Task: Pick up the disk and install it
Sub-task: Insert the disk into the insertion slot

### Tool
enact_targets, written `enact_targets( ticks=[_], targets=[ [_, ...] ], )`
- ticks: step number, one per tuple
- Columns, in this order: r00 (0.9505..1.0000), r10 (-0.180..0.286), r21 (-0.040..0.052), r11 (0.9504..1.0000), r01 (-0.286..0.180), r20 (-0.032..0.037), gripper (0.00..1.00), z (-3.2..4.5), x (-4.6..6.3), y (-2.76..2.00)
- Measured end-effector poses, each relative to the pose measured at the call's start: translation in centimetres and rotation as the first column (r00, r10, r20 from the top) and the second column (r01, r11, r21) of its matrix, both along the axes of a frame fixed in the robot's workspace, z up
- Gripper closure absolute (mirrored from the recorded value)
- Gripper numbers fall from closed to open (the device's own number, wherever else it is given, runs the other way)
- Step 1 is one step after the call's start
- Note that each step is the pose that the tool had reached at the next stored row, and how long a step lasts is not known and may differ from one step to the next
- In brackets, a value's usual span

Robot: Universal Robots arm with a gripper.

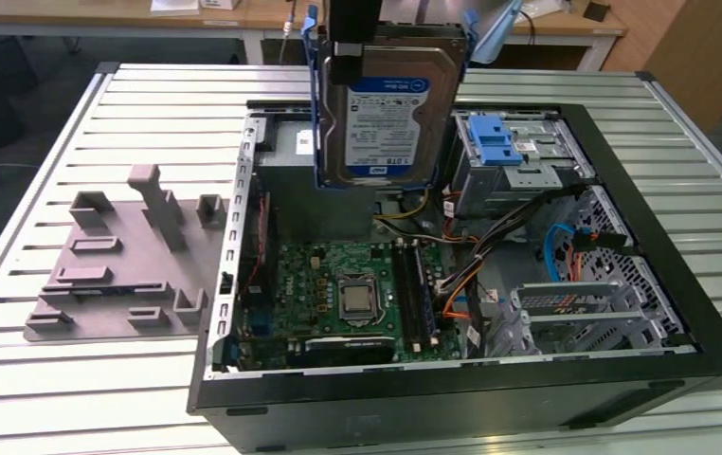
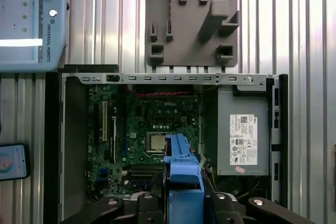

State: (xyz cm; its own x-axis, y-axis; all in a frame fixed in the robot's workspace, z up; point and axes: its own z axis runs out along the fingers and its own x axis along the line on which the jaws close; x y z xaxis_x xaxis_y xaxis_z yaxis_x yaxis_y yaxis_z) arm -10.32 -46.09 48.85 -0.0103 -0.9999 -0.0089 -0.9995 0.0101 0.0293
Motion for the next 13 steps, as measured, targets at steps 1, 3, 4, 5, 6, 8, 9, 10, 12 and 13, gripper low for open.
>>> enact_targets(
  ticks=[1,3,4,5,6,8,9,10,12,13],
  targets=[
    [1.0,0.0,0.0,1.0,0.0,0.0,0.64,0.0,0.02,-0.01],
    [1.0,0.0,0.0,1.0,0.0,0.0,0.64,-0.01,0.05,-0.02],
    [1.0,0.0,0.0,1.0,0.0,0.0,0.64,-0.01,0.07,-0.03],
    [1.0,0.0,0.0001,1.0,0.0,0.0001,0.64,-0.02,0.07,-0.07],
    [1.0,0.0,0.0001,1.0,0.0,0.0001,0.64,-0.01,0.07,-0.1],
    [1.0,0.0,0.0,1.0,0.0,0.0,0.64,-0.01,0.08,-0.22],
    [1.0,0.0,-0.0001,1.0,0.0,0.0,0.64,-0.01,0.08,-0.31],
    [1.0,0.0,0.0,1.0,0.0,0.0,0.64,-0.01,0.08,-0.4],
    [1.0,0.0,0.0,1.0,0.0,0.0,0.64,-0.02,0.08,-0.66],
    [1.0,0.0,0.0,1.0,0.0,0.0,0.64,-0.02,0.08,-0.81]
  ],
)
